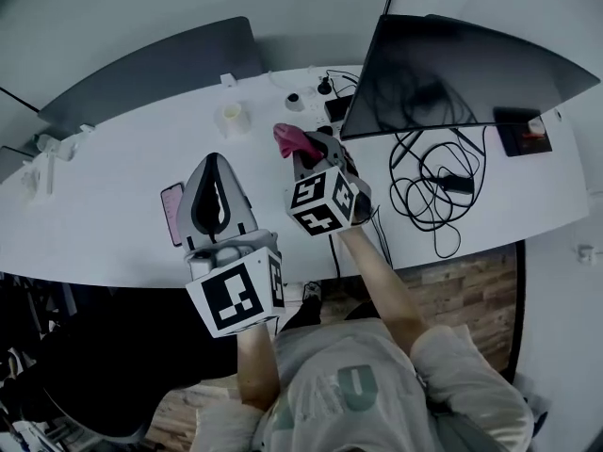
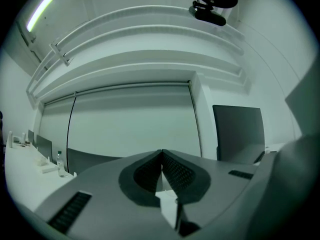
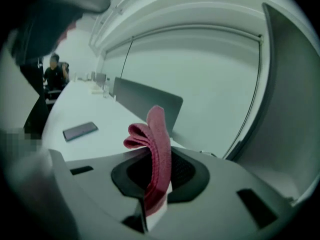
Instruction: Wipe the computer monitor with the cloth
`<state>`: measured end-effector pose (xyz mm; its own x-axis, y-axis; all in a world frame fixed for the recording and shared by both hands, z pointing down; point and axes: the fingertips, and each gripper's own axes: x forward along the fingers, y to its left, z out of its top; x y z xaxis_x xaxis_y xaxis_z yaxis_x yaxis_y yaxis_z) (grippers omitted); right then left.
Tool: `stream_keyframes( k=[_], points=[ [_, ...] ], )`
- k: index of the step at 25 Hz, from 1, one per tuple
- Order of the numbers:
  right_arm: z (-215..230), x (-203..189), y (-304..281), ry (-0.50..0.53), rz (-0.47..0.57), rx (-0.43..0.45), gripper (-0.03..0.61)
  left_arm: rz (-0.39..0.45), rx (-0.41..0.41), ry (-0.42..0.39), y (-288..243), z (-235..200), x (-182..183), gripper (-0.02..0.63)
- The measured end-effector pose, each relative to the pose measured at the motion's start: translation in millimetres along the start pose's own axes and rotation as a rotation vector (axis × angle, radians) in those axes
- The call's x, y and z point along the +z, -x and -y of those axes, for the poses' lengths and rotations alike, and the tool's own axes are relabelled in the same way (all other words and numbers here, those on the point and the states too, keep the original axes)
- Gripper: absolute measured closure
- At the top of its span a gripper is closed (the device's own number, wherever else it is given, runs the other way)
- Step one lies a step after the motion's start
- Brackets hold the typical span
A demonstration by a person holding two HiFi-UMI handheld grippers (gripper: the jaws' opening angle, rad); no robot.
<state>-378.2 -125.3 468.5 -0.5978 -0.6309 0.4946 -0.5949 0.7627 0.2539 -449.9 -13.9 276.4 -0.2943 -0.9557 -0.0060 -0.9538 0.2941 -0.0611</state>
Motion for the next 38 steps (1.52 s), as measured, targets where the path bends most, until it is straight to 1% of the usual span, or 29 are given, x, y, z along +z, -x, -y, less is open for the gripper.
stream_keyframes(
  k=[3, 6, 8, 10, 13, 16, 18, 20, 23, 26, 30, 35, 38],
  points=[
    [16, 48, 45, -0.109, 0.174, 0.047, 0.525, 0.040, -0.011, -0.004, 4, 13, 17, 0.598],
    [44, 87, 103, -0.198, 0.353, 0.060, 0.525, 0.074, -0.051, 0.017, 10, 36, 33, 0.598],
    [65, 103, 142, -0.224, 0.450, 0.049, 0.525, 0.090, -0.088, 0.037, 12, 57, 41, 0.598],
    [84, 114, 178, -0.226, 0.529, 0.028, 0.525, 0.104, -0.127, 0.051, 14, 80, 49, 0.598],
    [111, 114, 220, -0.250, 0.600, -0.005, 0.525, 0.129, -0.187, 0.044, 15, 116, 60, 0.598],
    [133, 105, 251, -0.291, 0.636, -0.033, 0.525, 0.153, -0.242, 0.034, 19, 149, 70, 0.598],
    [149, 95, 265, -0.293, 0.642, -0.064, 0.525, 0.164, -0.264, 0.033, 20, 166, 75, 0.598],
    [163, 86, 274, -0.290, 0.638, -0.089, 0.525, 0.167, -0.272, 0.032, 19, 180, 78, 0.598],
    [177, 75, 283, -0.291, 0.632, -0.104, 0.525, 0.170, -0.275, 0.027, 19, 193, 80, 0.598],
    [183, 70, 289, -0.305, 0.636, -0.101, 0.525, 0.174, -0.270, 0.022, 20, 200, 81, 0.598],
    [186, 70, 289, -0.296, 0.639, -0.086, 0.525, 0.176, -0.252, 0.018, 18, 203, 83, 0.598],
    [184, 71, 289, -0.300, 0.641, -0.066, 0.525, 0.172, -0.240, 0.006, 20, 203, 83, 0.598],
    [182, 73, 290, -0.305, 0.647, -0.057, 0.525, 0.166, -0.227, 0.015, 22, 200, 83, 0.598]
  ],
)
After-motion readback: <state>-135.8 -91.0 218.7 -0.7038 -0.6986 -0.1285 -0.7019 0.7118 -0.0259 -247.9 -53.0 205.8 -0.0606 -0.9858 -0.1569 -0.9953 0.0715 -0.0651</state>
